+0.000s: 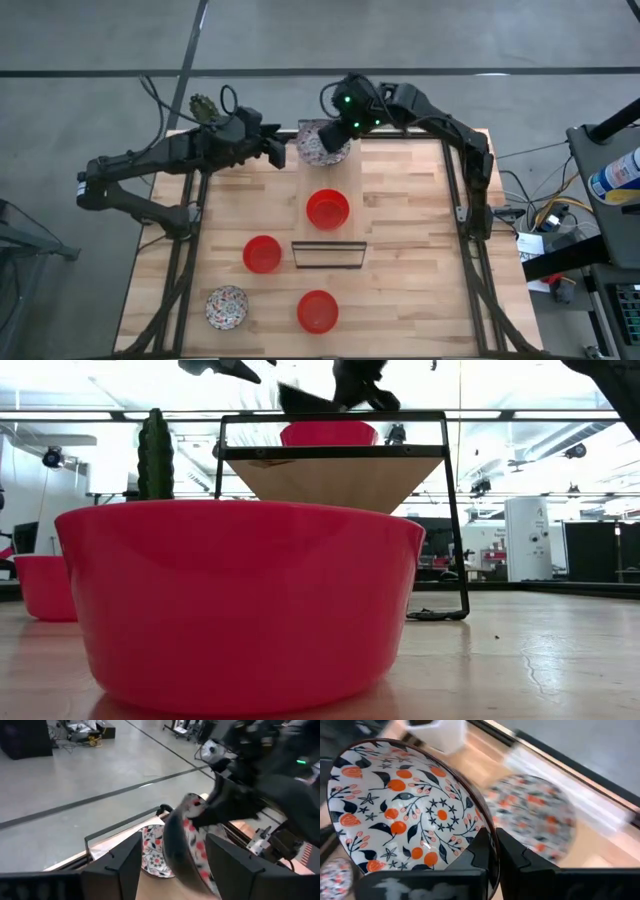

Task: Pick & Place Mini bowls
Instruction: Stack the top white patterned bowl on top of the other white patterned bowl on the shelf, then stack the white patterned bowl on top of the other white patterned bowls on the shelf

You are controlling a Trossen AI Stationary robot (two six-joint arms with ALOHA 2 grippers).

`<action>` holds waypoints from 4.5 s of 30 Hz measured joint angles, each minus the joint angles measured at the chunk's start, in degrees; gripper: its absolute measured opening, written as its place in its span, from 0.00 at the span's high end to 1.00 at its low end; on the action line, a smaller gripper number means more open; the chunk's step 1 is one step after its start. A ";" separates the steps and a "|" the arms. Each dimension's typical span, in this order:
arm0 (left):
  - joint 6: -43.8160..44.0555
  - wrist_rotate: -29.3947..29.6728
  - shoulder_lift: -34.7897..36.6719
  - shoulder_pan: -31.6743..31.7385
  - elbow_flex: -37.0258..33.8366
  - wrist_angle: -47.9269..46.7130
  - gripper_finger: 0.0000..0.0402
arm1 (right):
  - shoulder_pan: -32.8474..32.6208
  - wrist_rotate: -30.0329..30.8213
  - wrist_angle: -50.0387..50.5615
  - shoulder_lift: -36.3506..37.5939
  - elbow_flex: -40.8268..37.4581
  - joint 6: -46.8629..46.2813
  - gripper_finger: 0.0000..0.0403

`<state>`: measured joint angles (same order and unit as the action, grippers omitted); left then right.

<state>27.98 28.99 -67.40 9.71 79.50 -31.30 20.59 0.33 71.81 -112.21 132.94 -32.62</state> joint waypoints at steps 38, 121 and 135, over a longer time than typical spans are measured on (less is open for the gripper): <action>7.90 -22.37 1.99 -0.43 -0.13 -12.18 0.48 | 11.94 -12.58 6.14 -8.82 -3.02 2.81 0.96; 53.16 -35.45 1.60 -51.96 -27.75 -26.52 0.48 | 0.27 -10.83 -10.88 5.98 0.92 13.15 0.67; 57.00 -35.56 -0.56 -54.14 -37.98 -10.85 0.48 | -1.89 -10.81 -10.82 5.87 0.92 12.04 0.67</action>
<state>84.99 -6.57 -67.95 -44.42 41.52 -42.16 18.70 -10.48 60.99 -106.34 133.86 -20.58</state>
